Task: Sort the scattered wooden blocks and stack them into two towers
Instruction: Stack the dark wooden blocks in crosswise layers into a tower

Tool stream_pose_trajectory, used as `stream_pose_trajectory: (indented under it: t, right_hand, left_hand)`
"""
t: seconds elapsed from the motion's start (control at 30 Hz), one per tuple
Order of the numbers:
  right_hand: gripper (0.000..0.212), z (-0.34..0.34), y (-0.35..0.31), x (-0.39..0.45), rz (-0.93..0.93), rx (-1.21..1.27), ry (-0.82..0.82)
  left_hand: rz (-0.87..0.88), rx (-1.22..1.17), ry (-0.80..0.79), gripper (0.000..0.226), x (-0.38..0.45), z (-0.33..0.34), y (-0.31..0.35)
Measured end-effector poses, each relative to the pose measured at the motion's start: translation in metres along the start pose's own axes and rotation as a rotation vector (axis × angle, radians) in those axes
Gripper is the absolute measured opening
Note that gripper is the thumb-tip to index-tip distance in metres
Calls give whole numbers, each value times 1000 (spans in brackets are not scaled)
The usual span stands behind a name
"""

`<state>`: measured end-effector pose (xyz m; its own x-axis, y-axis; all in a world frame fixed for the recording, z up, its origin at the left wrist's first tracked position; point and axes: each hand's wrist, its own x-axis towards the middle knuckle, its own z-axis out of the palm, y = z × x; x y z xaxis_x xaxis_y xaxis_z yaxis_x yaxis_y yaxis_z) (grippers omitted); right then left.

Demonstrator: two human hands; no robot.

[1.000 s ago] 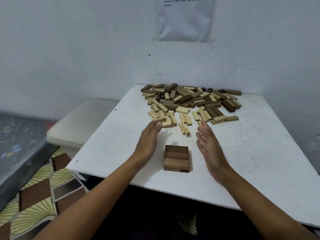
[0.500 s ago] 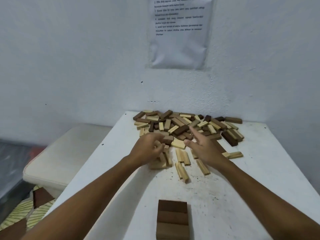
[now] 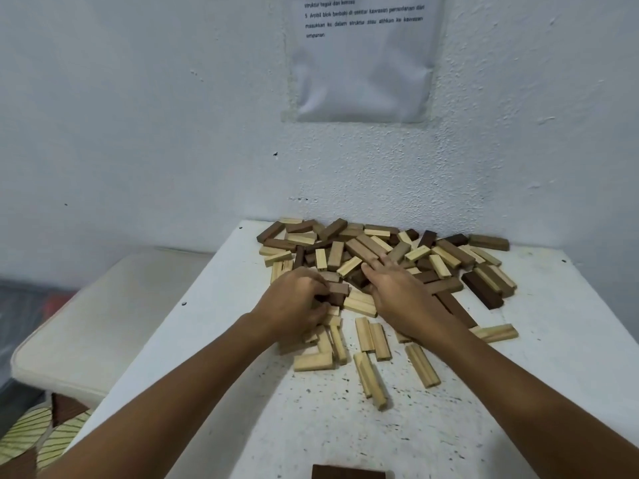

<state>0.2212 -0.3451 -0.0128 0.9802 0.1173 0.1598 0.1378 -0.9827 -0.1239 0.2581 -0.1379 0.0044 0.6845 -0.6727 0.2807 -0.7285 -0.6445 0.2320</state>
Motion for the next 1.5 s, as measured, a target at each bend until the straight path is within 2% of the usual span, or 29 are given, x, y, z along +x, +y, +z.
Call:
stream_pose_trajectory:
  t: [0.1, 0.23, 0.4, 0.6, 0.7, 0.83, 0.97, 1.1, 1.37, 1.5]
  right_hand:
    - [49, -1, 0, -10, -5, -121, 117]
    - [37, -1, 4, -22, -48, -159, 265]
    - [39, -9, 4, -33, -31, -145, 281]
    - [45, -12, 2, -46, 1, 46, 299]
    - [38, -18, 0, -52, 9, 154, 340]
    - [31, -25, -3, -58, 49, 241, 360]
    - [33, -27, -5, -61, 102, 303, 344]
    - [35, -26, -9, -64, 150, 353, 292]
    - [34, -25, -15, -66, 182, 414, 278]
    - [34, -29, -20, -65, 179, 466, 308]
  left_hand:
    - [20, -13, -11, 28, -1, -1, -3]
    - [19, -56, -50, 20, -2, -5, -3]
    - [-12, 3, -180, 20, 9, -12, -4]
    - [-36, 7, -312, 50, 28, -20, -2]
    - [-10, 24, -300, 34, 32, -21, -1]
    - [6, -20, -279, 41, 31, -20, -2]
    - [30, -115, -170, 32, 30, -24, 2]
    - [53, -23, -244, 46, 28, -20, 7]
    - [-71, -145, -184, 33, 21, -12, 0]
    - [-85, -179, -100, 33, 18, -13, 3]
